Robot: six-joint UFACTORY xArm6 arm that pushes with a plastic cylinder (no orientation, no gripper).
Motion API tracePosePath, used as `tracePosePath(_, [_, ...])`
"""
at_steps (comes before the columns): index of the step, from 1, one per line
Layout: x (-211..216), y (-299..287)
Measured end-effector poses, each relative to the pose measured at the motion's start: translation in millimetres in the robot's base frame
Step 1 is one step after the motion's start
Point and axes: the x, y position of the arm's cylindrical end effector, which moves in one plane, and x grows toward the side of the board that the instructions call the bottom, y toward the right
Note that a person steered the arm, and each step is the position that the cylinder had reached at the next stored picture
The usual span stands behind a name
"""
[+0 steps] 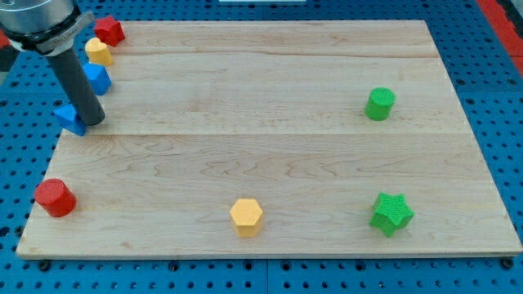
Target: Move your arm towards red circle
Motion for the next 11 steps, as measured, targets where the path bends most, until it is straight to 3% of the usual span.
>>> tracePosePath(1, [14, 25])
tracePosePath(2, [100, 57])
tracePosePath(3, [171, 44])
tracePosePath(4, [183, 10])
tracePosePath(6, [164, -34])
tracePosePath(8, [111, -45])
tracePosePath(10, [154, -16])
tracePosePath(11, [131, -12])
